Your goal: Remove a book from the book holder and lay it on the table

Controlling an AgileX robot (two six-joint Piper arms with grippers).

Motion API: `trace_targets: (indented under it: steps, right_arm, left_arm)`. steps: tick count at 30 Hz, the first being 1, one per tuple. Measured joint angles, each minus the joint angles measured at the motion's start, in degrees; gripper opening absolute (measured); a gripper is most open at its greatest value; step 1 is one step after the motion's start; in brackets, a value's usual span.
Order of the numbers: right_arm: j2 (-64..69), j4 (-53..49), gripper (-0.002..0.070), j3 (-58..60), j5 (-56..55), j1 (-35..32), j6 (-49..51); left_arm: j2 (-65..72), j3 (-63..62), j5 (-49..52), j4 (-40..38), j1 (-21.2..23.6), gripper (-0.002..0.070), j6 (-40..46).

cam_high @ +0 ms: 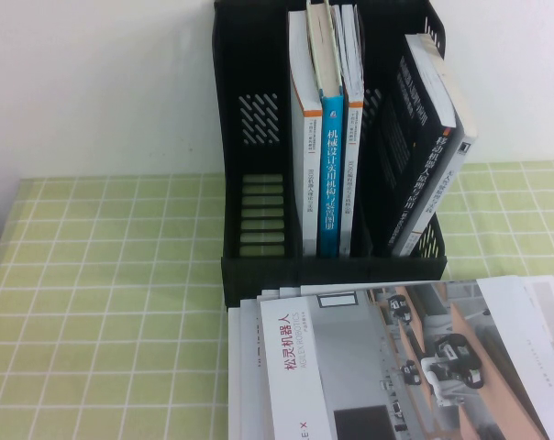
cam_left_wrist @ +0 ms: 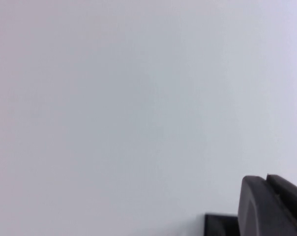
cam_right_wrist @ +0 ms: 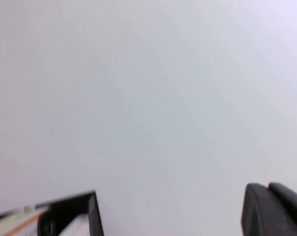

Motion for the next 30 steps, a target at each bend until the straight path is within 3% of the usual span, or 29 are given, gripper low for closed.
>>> trace_targets:
  steps: [7,11,14,19,24,30]
  right_arm:
    - [0.0,-1.7,-0.0002,-0.3,-22.1,0.0,3.8]
    - [0.0,-5.4,-0.0002,-6.1,-22.3,0.0,6.1]
    - [0.0,-11.7,-0.0002,-13.5,-17.9,0.0,6.5]
    - [2.2,-19.9,-0.0002,-27.4,-9.1,0.0,9.2]
    - [11.2,-21.0,-0.0002,-36.3,3.6,0.0,16.1]
    - [23.9,-21.1,-0.0002,-42.3,22.8,0.0,17.3]
  left_arm:
    - [0.0,0.0,-16.4,-1.2,0.0,-0.0003,-1.8]
    - [-0.1,0.0,-20.9,-5.5,0.0,-0.0003,-0.7]
    - [-0.1,-2.5,-18.9,-11.4,0.0,-0.0003,-0.7]
    - [0.1,-13.3,-4.3,-18.7,0.0,-0.0003,-0.6]
    - [7.1,-24.4,13.2,-19.0,0.0,-0.0003,-0.5]
    - [22.3,-35.1,36.4,-18.9,0.0,-0.0003,3.4]
